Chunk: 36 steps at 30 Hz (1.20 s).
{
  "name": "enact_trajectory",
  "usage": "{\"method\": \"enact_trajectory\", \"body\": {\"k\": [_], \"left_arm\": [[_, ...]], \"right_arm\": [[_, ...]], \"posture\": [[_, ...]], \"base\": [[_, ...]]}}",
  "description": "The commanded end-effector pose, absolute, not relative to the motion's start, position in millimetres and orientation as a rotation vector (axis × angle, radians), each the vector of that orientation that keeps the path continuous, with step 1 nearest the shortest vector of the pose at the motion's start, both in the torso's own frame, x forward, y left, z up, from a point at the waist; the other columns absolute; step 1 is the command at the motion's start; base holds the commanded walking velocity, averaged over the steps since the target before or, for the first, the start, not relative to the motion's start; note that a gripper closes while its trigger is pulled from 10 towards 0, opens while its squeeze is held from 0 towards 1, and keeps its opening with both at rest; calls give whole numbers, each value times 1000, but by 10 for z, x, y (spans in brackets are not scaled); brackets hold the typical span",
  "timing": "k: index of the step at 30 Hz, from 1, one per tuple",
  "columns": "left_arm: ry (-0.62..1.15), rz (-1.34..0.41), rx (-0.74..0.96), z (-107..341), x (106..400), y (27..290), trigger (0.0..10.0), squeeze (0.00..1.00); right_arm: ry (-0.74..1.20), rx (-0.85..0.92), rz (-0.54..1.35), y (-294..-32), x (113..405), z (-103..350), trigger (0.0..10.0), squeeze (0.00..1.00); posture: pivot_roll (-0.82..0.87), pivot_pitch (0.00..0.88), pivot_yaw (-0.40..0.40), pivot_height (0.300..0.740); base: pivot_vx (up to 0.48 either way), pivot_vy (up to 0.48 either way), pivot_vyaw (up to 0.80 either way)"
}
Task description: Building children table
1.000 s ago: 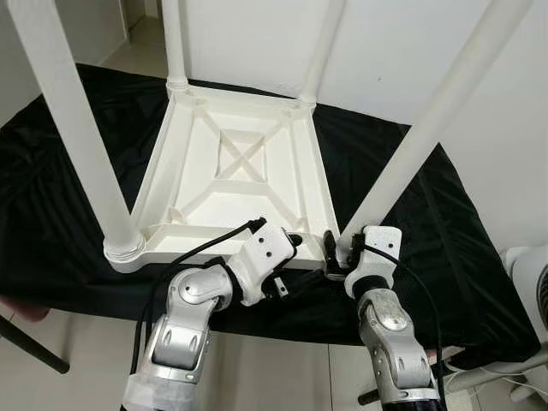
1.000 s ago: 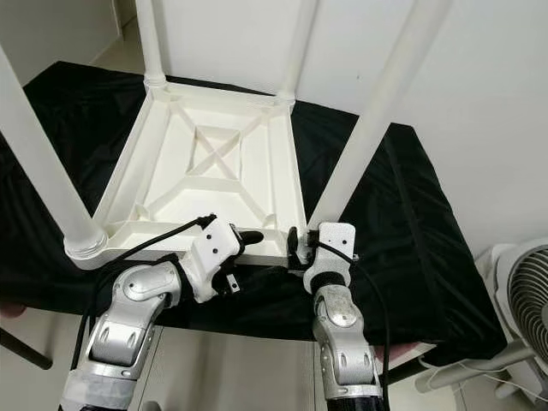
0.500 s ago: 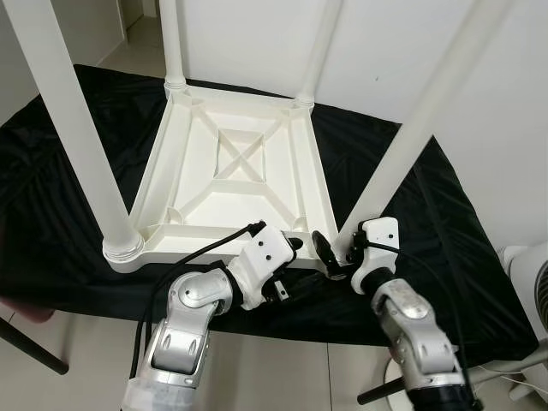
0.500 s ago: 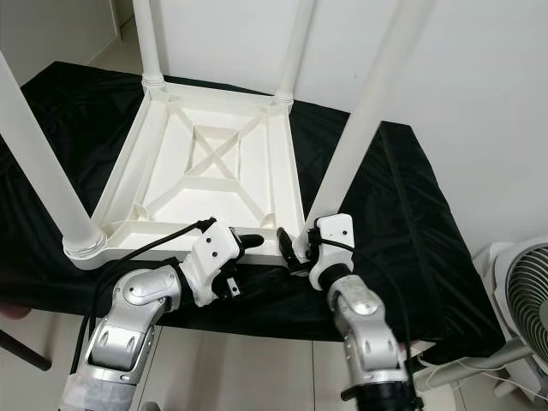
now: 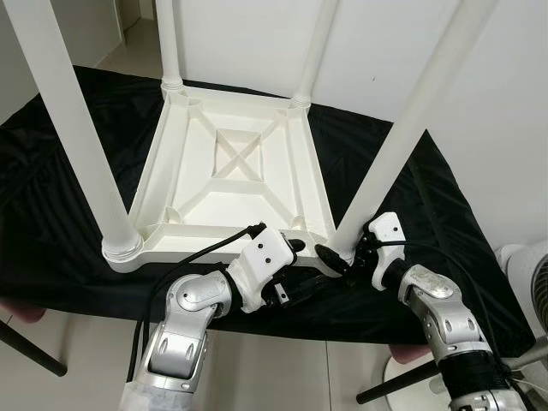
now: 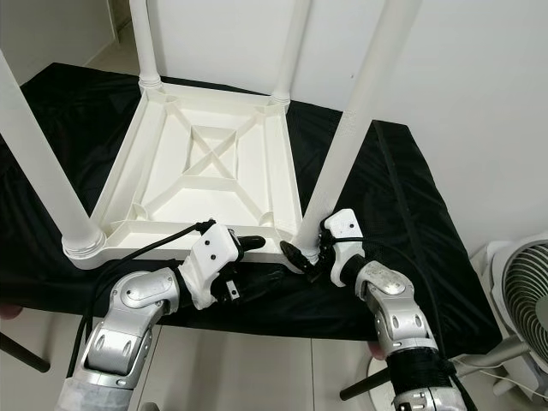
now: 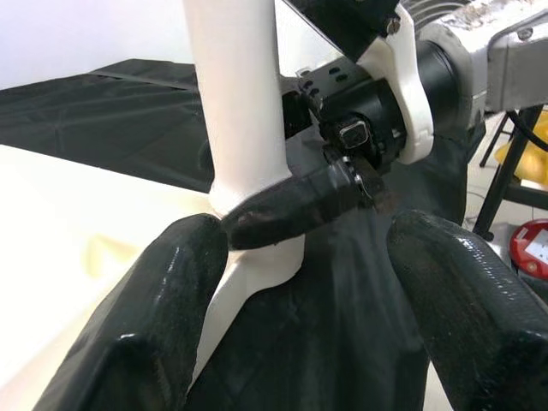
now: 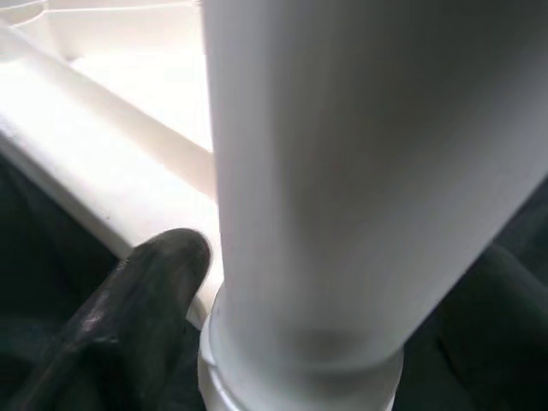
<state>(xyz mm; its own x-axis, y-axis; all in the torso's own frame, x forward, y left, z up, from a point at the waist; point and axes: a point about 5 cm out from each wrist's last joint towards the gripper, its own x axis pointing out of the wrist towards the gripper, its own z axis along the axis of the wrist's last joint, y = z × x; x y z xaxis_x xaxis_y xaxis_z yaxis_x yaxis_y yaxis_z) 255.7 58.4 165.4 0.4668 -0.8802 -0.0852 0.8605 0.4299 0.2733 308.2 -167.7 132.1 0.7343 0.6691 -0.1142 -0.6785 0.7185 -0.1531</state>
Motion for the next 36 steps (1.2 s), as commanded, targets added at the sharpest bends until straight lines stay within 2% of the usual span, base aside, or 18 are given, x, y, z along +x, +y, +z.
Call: {"method": "enact_trajectory", "body": {"k": [1,10,11,12,13,20,26,36], "left_arm": [[-92,-1000,281,1683,2568,567,10000,0],[-82,-1012,290,1642,2548,544,10000,0],[-82,-1014,289,1641,2547,541,10000,0],[-82,-1014,289,1641,2547,541,10000,0],[-81,-1014,289,1638,2547,537,10000,0],[-79,-1013,289,1633,2556,524,10000,0],[-80,-963,287,1633,2615,574,10000,0],[-78,-959,297,1628,2626,616,10000,0]], "right_arm": [[52,-204,794,-1652,3101,1311,0,0],[55,-190,832,-1679,3081,1264,0,0],[65,-187,819,-1684,3076,1250,1725,0],[65,-187,819,-1684,3076,1250,1725,0],[61,-161,802,-1679,3066,1249,10000,0],[60,-106,674,-1652,3050,1244,10000,0],[95,-17,369,-1565,2977,1188,10000,0],[64,1,224,-1444,2855,1198,10000,0]], "posture": [[-6,51,-119,740],[-9,39,-122,740],[-9,39,-122,740],[-9,39,-122,740],[-12,35,-127,740],[-18,34,-129,740],[-35,38,-130,740],[-34,40,-134,740]], "base": [[0,0,0],[0,0,0],[0,0,0],[0,0,0],[0,0,0],[0,0,0],[0,0,0],[0,0,0]]}}
